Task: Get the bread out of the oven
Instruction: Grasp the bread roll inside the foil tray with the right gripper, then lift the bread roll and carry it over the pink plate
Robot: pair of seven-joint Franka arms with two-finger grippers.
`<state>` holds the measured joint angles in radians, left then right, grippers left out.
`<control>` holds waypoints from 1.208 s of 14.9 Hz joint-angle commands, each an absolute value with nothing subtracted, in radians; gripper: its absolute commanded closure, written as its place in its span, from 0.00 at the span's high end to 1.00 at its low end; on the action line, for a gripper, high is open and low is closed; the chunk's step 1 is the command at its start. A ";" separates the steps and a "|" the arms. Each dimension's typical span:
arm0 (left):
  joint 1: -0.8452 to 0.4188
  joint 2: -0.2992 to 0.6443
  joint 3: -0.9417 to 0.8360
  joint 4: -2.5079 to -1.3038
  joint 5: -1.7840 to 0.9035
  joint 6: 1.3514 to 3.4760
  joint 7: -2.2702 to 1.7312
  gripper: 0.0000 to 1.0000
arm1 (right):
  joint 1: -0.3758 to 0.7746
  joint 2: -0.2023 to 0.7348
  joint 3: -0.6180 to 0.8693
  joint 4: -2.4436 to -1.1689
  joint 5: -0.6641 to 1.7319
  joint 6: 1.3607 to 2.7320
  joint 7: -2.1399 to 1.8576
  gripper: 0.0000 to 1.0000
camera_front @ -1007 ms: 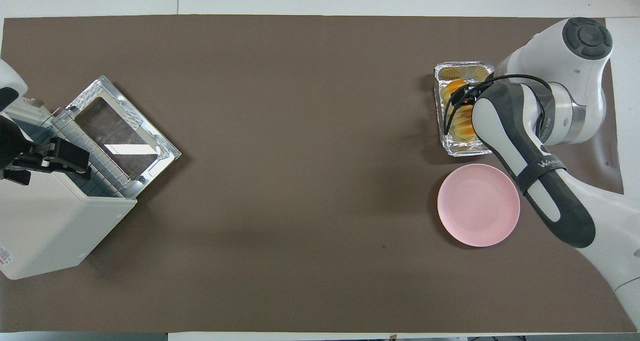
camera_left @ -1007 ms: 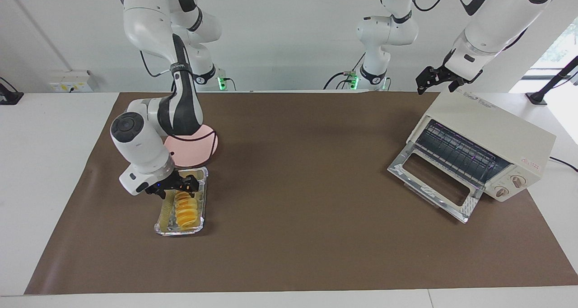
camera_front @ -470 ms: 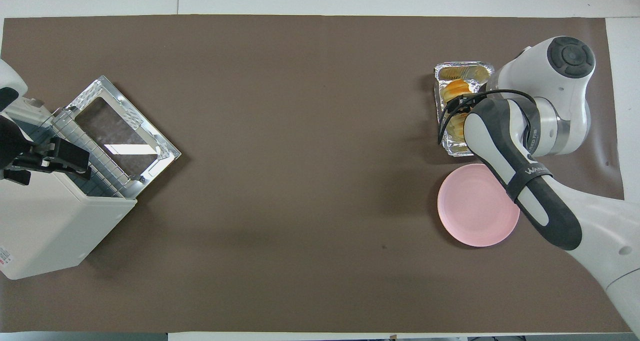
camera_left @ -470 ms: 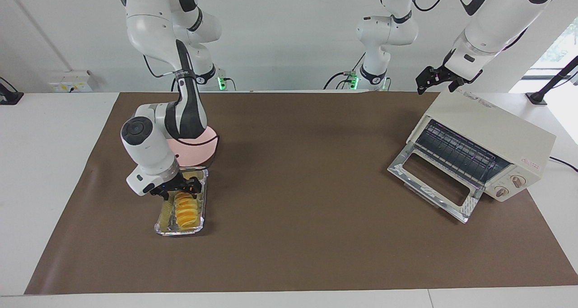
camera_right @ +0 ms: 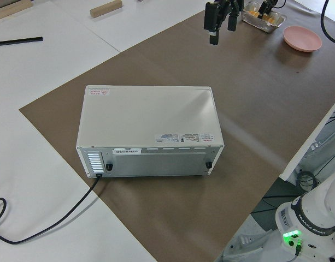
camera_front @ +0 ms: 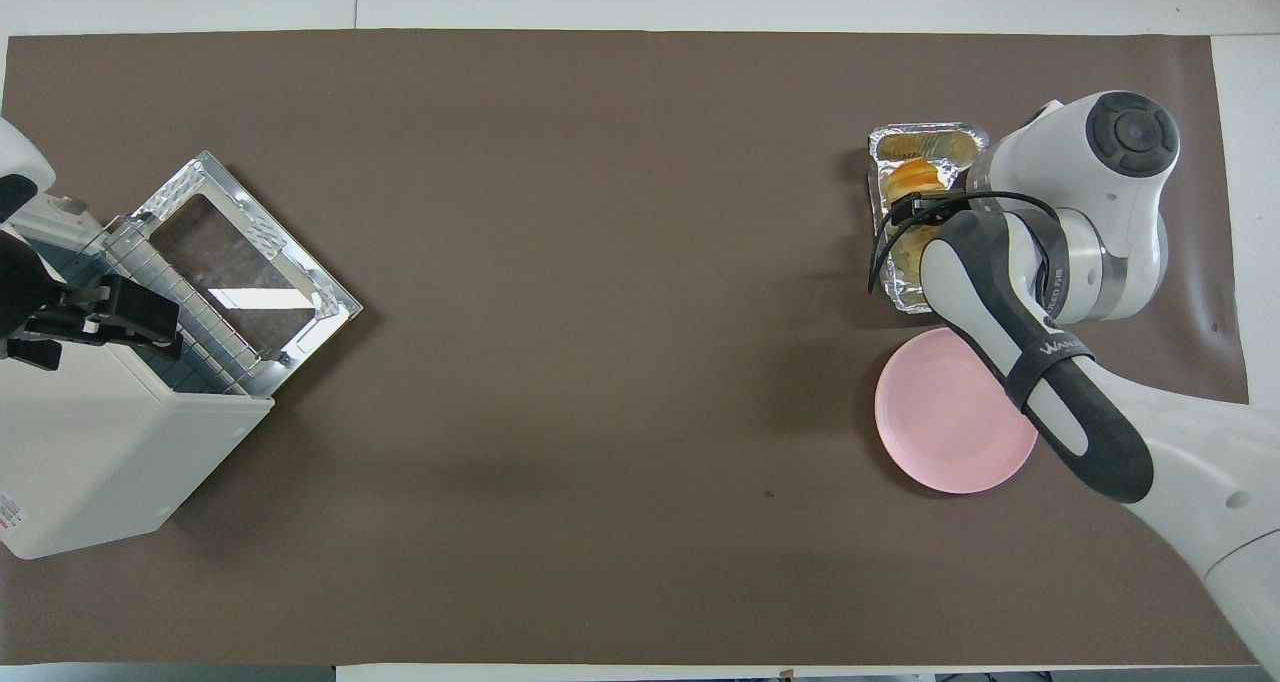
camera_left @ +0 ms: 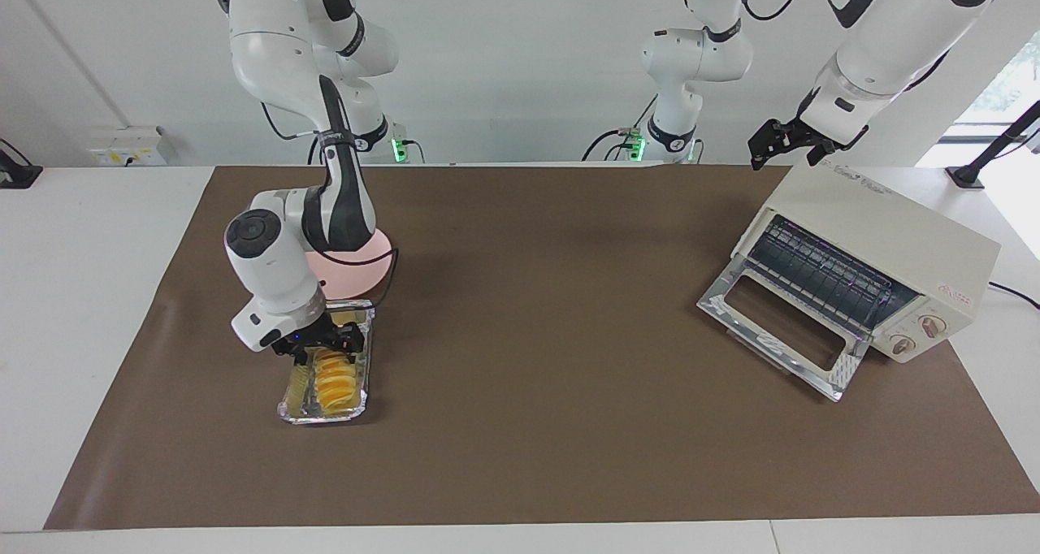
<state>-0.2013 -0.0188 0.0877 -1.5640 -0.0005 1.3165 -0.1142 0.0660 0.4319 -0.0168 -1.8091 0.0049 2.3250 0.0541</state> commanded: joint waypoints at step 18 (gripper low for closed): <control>-0.189 -0.038 0.081 -1.577 -0.014 1.307 -0.114 1.00 | 0.086 0.376 -0.015 -1.741 -0.023 2.134 0.135 0.00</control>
